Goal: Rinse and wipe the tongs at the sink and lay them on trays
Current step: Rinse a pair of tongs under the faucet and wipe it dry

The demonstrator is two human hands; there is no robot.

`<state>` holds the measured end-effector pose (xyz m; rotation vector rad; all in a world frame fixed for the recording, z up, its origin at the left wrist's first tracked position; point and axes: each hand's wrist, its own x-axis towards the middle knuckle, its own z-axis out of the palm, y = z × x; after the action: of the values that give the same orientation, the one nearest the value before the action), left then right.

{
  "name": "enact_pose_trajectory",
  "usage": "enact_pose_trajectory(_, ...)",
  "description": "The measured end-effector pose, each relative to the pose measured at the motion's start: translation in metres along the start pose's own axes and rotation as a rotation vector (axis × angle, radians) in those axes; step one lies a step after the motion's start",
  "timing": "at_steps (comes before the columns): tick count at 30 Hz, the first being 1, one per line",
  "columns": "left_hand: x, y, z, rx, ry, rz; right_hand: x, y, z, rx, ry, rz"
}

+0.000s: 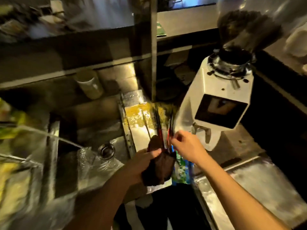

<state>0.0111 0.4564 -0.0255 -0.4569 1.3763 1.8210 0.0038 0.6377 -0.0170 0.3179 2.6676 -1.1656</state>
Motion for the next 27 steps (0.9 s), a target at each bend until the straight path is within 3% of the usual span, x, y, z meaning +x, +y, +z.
enact_pose_trajectory(7, 0.004, 0.008, -0.069, -0.199, 0.220, 0.013, 0.068, -0.005, 0.076, -0.450, -0.017, 0.072)
enact_pose_trajectory(11, 0.006, 0.006, -0.088, -0.241, 0.242, 0.047, 0.079, -0.006, 0.105, -0.690, 0.028, -0.062)
enact_pose_trajectory(13, 0.008, 0.003, -0.095, -0.229, 0.275, 0.070, 0.082, -0.005, 0.119, -0.830, -0.036, -0.145)
enact_pose_trajectory(16, 0.010, -0.003, -0.106, -0.200, 0.333, 0.108, 0.090, -0.002, 0.132, -0.913, -0.199, -0.079)
enact_pose_trajectory(19, 0.012, -0.006, -0.113, -0.200, 0.327, 0.093, 0.089, -0.006, 0.135, -0.891, -0.204, -0.016)
enact_pose_trajectory(24, 0.013, -0.002, -0.120, -0.215, 0.308, 0.111, 0.072, -0.033, 0.118, -0.610, 0.166, -0.022)
enact_pose_trajectory(27, 0.001, 0.004, -0.128, -0.185, 0.300, 0.164, 0.061, -0.058, 0.106, -0.306, 0.115, -0.006)
